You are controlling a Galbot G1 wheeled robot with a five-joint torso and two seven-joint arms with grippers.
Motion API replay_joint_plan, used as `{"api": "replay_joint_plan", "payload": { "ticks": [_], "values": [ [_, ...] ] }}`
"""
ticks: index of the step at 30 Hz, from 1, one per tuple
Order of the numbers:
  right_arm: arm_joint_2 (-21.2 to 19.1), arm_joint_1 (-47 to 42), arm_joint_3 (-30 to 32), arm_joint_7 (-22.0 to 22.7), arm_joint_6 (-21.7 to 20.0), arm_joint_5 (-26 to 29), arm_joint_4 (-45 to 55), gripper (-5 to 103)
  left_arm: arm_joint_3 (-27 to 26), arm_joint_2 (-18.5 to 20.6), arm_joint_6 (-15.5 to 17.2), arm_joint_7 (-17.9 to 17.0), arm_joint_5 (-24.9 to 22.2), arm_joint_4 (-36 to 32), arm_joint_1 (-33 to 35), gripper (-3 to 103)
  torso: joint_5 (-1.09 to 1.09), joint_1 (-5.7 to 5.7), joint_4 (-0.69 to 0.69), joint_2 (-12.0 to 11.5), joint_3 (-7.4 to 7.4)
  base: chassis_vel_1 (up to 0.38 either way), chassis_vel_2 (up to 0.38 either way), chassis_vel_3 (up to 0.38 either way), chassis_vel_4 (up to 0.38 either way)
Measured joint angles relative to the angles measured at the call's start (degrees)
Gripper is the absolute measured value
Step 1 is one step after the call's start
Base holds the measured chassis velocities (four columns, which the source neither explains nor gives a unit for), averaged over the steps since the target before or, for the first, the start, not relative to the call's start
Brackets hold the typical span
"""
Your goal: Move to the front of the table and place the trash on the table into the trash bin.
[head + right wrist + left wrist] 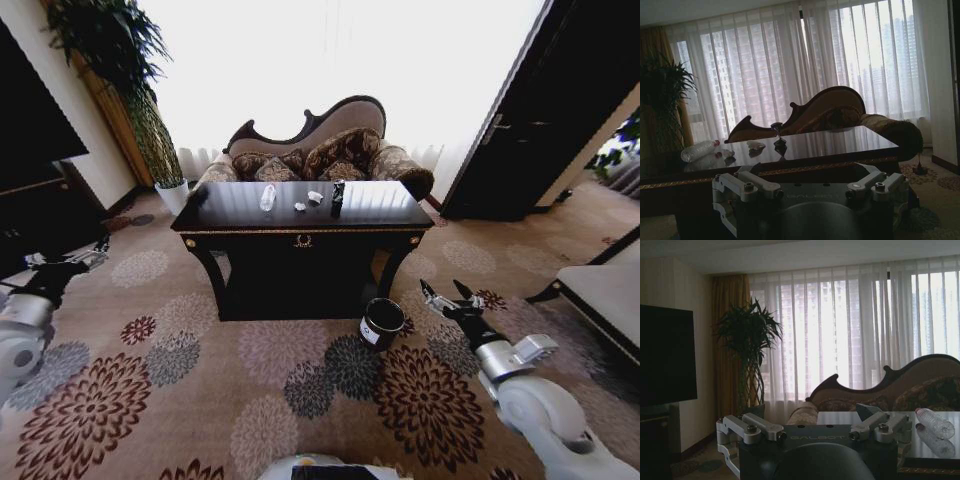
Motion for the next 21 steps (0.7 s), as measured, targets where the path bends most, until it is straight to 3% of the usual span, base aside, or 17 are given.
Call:
{"api": "replay_joint_plan", "payload": {
  "ticks": [21],
  "values": [
    [0.5,-0.8,0.3,-0.8,0.1,-0.2,0.5,100,-0.3,0.2,-0.3,0.2,-0.1,0.5,0.0,100,0.0,-0.01,0.0,0.0,0.0,-0.115,0.119,0.113,-0.12]
  ]
}}
